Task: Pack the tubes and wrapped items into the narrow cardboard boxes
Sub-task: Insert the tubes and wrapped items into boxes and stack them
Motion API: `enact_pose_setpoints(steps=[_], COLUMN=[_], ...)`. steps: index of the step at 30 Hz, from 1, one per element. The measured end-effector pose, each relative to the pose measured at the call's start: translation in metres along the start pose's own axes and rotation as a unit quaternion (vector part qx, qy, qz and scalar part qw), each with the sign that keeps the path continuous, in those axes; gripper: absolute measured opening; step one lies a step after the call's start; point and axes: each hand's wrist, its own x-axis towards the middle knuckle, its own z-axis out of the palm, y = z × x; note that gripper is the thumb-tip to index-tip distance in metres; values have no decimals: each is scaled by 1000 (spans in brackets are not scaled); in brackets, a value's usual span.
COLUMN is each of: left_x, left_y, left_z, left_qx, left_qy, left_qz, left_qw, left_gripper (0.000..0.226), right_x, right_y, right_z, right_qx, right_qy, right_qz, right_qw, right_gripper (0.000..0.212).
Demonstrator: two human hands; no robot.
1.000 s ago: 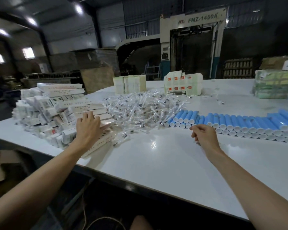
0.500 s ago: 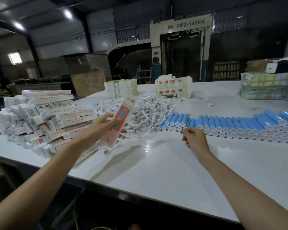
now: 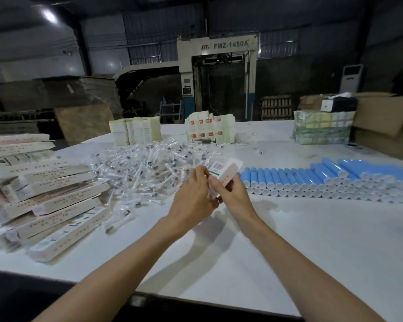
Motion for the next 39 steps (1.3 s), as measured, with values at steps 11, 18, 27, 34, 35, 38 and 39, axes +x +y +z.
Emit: enact_pose_setpoints(steps=[11, 18, 27, 34, 35, 38, 39], left_x=[14, 14, 17, 13, 12, 12, 12], left_y=[-17, -53, -72, -64, -64, -63, -63], left_z=[5, 17, 21, 24, 24, 22, 22], left_qx=[-547, -614, -601, -619, -622, -630, -633], left_qy=[-246, -64, 25, 4, -1, -11, -13], left_qz=[-153, -172, -244, -221, -213, -193, -187], left_qw=[785, 768, 761, 754, 753, 752, 751], left_gripper=[46, 33, 28, 30, 30, 29, 28], right_x=[12, 39, 97, 120, 125, 139, 145], right_y=[3, 12, 25, 33, 32, 26, 24], right_z=[-21, -38, -48, -10, -6, 7, 11], right_qx=[43, -364, -678, -702, -706, -693, -686], right_qy=[4, 136, -29, -16, -12, -3, 2], right_qz=[59, -16, -29, -23, -9, 52, 68], right_qw=[997, 921, 733, 712, 708, 719, 724], right_gripper=[26, 30, 46, 33, 28, 31, 30])
